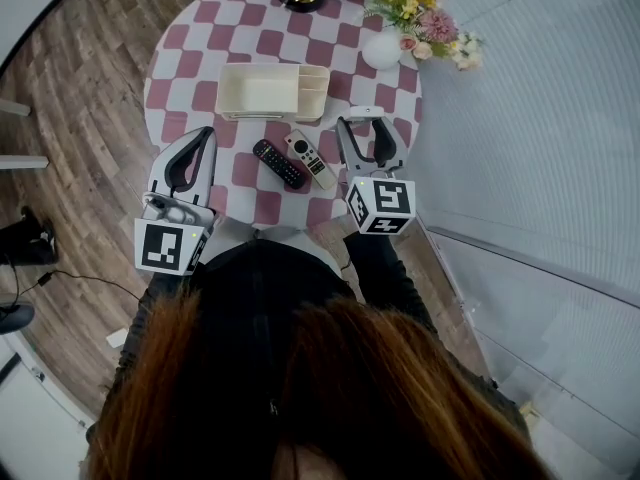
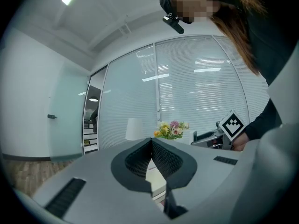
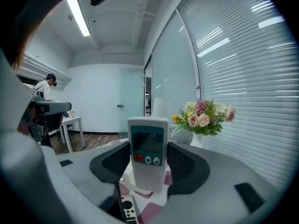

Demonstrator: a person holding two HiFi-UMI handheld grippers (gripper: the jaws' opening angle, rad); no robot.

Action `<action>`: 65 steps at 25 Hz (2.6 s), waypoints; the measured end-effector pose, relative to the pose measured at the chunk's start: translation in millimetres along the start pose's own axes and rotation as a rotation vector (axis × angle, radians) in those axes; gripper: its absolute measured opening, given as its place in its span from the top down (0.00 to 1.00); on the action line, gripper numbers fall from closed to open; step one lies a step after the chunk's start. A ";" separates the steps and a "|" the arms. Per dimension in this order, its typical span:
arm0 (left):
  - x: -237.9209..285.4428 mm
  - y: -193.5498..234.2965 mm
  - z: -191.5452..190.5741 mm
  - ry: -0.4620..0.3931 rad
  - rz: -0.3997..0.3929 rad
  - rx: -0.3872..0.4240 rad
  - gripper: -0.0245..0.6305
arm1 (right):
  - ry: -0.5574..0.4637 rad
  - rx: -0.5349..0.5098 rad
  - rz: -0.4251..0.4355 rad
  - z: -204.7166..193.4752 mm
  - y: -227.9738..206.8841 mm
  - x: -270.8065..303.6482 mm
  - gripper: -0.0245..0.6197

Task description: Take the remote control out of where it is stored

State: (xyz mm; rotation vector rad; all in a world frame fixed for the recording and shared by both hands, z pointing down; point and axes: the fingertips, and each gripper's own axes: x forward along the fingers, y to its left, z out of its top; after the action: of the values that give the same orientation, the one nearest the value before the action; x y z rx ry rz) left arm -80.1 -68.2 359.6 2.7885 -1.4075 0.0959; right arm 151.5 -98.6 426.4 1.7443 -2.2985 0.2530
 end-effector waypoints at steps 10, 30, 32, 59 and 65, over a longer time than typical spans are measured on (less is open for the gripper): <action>2.1 -5.6 -1.6 0.002 -0.010 -0.007 0.95 | 0.318 -0.055 0.056 -79.9 -18.7 -20.8 0.56; -9.0 10.3 -2.8 0.006 0.033 -0.018 0.95 | 0.904 -0.032 0.313 -187.9 -23.1 -19.8 0.56; -9.8 12.7 -3.1 0.006 0.041 -0.018 0.95 | 0.943 -0.026 0.333 -194.1 -23.5 -18.0 0.56; -24.2 24.5 -7.7 0.028 0.121 -0.010 0.95 | 1.027 0.009 0.354 -252.4 -9.9 37.4 0.57; -25.2 24.8 -9.5 0.030 0.123 -0.012 0.95 | 0.986 0.036 0.345 -253.0 -10.4 37.2 0.57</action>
State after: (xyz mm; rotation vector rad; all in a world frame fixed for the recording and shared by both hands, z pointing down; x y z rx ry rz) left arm -115.4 -62.3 367.2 2.6775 -1.5659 0.1304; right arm 174.5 -64.1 679.0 0.8627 -1.7828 0.9640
